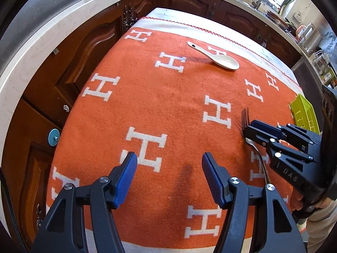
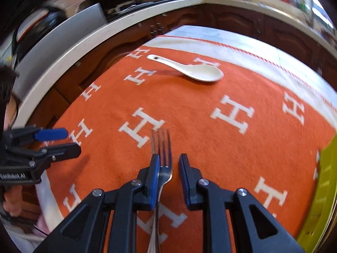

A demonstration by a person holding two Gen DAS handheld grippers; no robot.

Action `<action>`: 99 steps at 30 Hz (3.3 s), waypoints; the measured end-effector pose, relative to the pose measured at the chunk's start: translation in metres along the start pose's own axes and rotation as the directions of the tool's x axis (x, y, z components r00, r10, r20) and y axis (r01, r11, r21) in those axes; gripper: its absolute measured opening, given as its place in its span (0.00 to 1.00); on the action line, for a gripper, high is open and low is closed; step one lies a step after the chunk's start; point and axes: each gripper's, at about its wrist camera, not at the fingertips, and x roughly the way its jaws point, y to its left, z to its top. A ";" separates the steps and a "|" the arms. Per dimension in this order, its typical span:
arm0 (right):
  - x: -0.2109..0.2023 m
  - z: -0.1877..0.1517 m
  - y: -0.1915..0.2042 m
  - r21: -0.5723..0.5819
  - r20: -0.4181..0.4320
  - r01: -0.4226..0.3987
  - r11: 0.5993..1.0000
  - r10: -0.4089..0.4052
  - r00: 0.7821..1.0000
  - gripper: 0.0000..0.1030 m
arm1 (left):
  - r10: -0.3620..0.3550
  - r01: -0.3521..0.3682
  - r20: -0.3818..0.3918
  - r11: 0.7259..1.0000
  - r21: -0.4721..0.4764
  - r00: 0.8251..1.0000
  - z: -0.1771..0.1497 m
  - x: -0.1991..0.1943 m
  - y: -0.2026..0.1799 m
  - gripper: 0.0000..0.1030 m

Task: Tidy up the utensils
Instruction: 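Move the right gripper to the steel fork and close on its handle, then grasp the white ceramic spoon with the left gripper while the right holds the fork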

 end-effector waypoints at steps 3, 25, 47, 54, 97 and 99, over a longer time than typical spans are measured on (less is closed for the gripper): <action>0.003 0.001 0.010 -0.069 0.015 0.021 0.997 -0.020 1.000 0.19 | -0.003 0.003 -0.011 1.000 0.000 1.000 0.000 0.003 0.000 0.60; -0.003 -0.013 0.037 -0.133 -0.062 0.055 0.990 -0.063 0.996 0.05 | -0.042 0.041 -0.012 0.999 -0.009 0.999 -0.004 -0.003 0.000 0.63; -0.107 -0.026 -0.014 0.229 0.182 0.019 0.973 -0.062 0.981 0.00 | 0.039 -0.079 0.160 0.965 0.250 0.986 0.073 -0.040 -0.041 0.65; -0.088 -0.030 -0.010 0.222 0.124 -0.020 0.975 -0.008 0.992 0.00 | 0.011 -0.057 0.110 0.906 0.420 0.994 0.119 -0.018 -0.067 0.65; -0.051 -0.028 -0.038 0.295 0.082 -0.084 0.952 0.062 0.995 0.00 | -0.086 0.075 -0.013 0.769 0.634 0.996 0.148 0.098 -0.108 0.13; -0.048 -0.025 -0.038 0.300 0.072 -0.089 0.950 0.070 0.995 0.00 | -0.114 0.105 -0.020 0.816 0.569 0.993 0.147 0.092 -0.097 0.02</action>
